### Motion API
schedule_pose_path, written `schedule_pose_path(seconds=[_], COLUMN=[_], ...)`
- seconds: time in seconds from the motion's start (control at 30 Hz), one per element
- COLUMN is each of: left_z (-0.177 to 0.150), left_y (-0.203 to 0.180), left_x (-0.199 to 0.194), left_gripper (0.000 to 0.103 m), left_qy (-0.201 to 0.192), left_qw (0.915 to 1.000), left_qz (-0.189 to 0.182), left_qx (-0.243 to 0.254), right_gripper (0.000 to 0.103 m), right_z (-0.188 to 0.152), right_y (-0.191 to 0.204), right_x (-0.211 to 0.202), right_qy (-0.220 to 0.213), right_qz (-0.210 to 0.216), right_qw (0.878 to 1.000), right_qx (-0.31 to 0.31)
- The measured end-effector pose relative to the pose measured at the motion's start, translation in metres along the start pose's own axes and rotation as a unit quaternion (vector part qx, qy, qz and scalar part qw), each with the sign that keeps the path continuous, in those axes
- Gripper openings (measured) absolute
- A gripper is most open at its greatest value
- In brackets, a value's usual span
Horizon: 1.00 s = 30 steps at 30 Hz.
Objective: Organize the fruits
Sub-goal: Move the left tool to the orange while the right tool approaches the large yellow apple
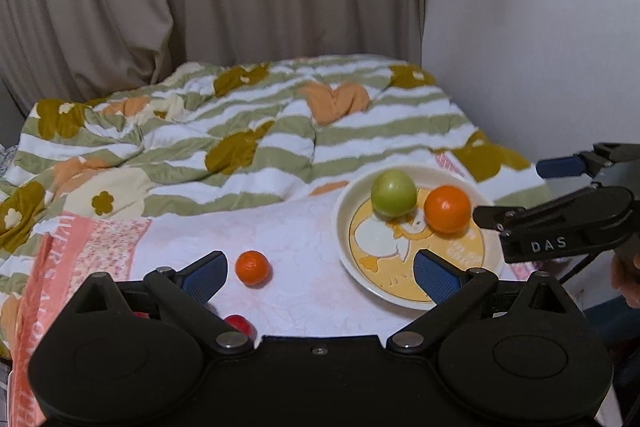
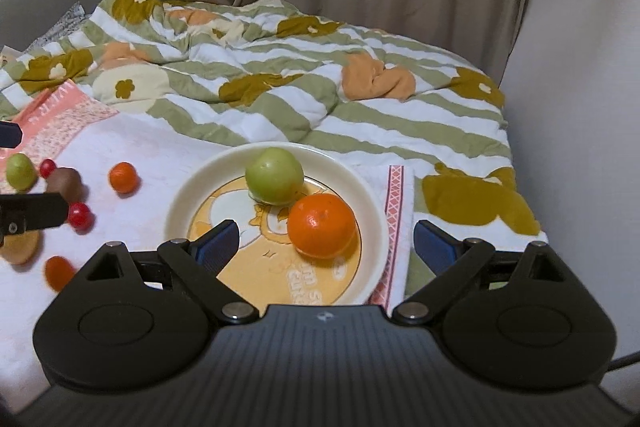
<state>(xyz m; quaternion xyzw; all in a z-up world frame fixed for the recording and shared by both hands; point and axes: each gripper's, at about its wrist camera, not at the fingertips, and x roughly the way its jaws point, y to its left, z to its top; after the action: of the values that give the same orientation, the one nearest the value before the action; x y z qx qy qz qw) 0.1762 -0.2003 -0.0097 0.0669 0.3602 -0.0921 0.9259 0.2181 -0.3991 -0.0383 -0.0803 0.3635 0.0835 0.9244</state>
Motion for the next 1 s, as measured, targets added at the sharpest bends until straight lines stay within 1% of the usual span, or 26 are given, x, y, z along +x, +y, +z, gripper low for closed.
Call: schedule_pose_path(seconds=[0.1, 0.3, 0.43, 0.57, 0.77, 0.9, 1.0], left_z=[-0.004, -0.022, -0.038, -0.057, -0.086, -0.100, -0.109], left_y=[0.003, 0.020, 0.040, 0.068, 0.117, 0.148, 0.168], left_x=[-0.024, -0.064, -0.086, -0.108, -0.129, -0.137, -0.140], left_gripper=[0.101, 0.101, 0.101, 0.101, 0.101, 0.101, 0.101], left_qy=[-0.018, -0.035, -0.040, -0.049, -0.048, -0.046, -0.048], left_qw=[0.9997, 0.9983, 0.9967, 0.9946, 0.9942, 0.9952, 0.9956], left_qz=[0.014, 0.030, 0.050, 0.067, 0.063, 0.053, 0.046], left_qx=[-0.007, -0.035, -0.050, -0.063, -0.072, -0.067, -0.065], right_gripper=[0.103, 0.103, 0.103, 0.103, 0.103, 0.103, 0.103], right_z=[0.000, -0.002, -0.006, -0.008, -0.009, -0.012, -0.015], right_y=[0.004, 0.018, 0.033, 0.055, 0.104, 0.138, 0.168], right_x=[-0.022, -0.059, -0.078, -0.095, -0.118, -0.125, -0.123], right_qy=[-0.003, -0.008, -0.007, -0.007, -0.019, -0.015, -0.010], right_qz=[0.005, 0.019, 0.027, 0.029, 0.014, 0.003, -0.015], right_qw=[1.000, 1.000, 0.999, 0.999, 0.999, 0.998, 0.998], right_qx=[0.004, 0.017, 0.032, 0.039, 0.046, 0.065, 0.068])
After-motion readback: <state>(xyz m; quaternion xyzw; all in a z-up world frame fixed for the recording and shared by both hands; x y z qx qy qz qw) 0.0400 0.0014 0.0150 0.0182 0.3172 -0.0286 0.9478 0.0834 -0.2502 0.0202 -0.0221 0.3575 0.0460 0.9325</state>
